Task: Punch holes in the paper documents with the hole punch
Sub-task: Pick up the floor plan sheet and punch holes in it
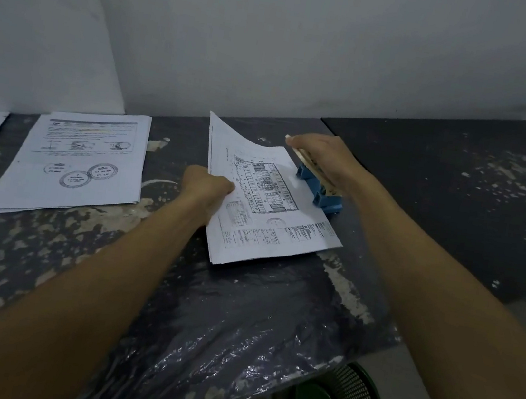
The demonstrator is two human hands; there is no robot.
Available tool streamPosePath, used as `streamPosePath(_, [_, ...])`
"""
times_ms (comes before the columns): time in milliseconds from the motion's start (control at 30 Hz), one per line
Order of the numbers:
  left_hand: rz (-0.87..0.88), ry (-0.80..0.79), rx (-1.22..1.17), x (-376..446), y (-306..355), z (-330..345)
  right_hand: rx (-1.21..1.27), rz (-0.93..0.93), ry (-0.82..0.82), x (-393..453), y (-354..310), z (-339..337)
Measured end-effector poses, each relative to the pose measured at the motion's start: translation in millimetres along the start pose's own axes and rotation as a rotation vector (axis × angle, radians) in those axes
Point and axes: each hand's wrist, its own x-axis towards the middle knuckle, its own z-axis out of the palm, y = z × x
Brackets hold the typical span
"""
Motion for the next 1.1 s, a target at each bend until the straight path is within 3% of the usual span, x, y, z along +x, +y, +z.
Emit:
streamPosePath(967, [-0.031,-0.075,-0.108,-7.9,-12.1,2.3,-0.026,0.064,-0.032,-2.6,-4.4,-2.6])
streamPosePath(1100, [-0.026,-0.078,-0.114,-6.7,-13.1,1.6,-0.019,0.134,0.054,7.7,-17.7,6.2])
